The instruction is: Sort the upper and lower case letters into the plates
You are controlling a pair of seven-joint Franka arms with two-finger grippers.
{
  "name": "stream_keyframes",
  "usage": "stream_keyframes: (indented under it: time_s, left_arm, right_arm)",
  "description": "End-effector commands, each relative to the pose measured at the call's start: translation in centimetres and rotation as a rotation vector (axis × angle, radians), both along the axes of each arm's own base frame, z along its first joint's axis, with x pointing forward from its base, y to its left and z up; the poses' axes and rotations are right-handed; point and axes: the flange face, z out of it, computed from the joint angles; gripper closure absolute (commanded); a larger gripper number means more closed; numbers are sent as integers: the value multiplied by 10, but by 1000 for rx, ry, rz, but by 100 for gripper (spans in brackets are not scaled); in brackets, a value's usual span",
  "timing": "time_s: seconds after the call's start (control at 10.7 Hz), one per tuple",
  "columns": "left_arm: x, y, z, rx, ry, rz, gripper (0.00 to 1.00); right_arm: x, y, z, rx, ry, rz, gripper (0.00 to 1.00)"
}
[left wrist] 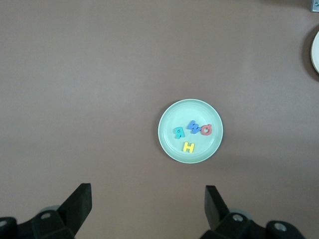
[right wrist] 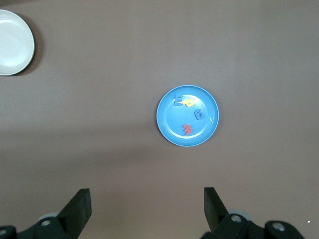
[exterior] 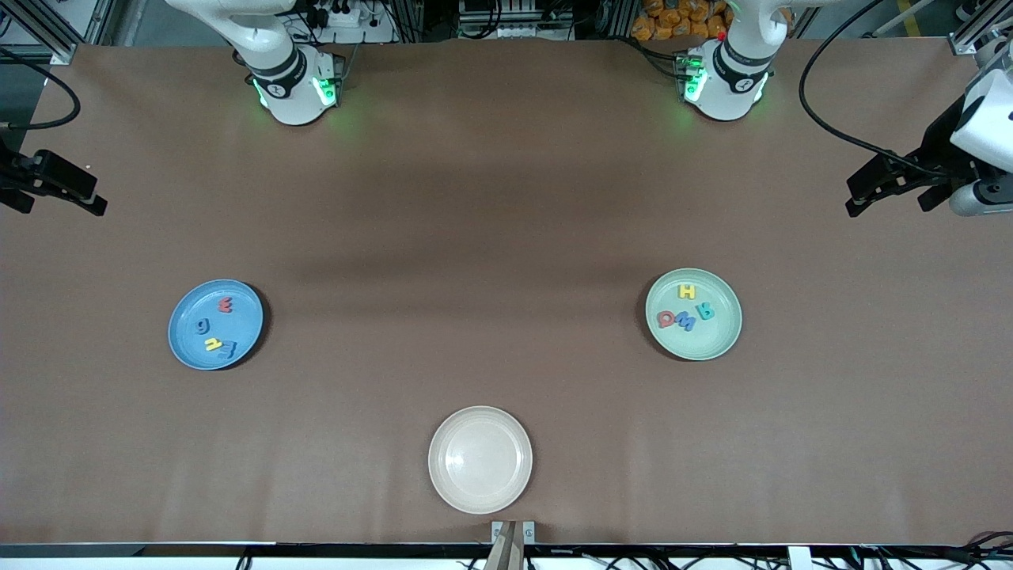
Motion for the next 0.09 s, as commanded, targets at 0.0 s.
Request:
stream_keyframes:
  time_s: [0.0]
  left_arm:
    - [-6,2,4,-20,-12,8,0]
  right_arm:
    - [-4,0,5,-10,-1,12,0]
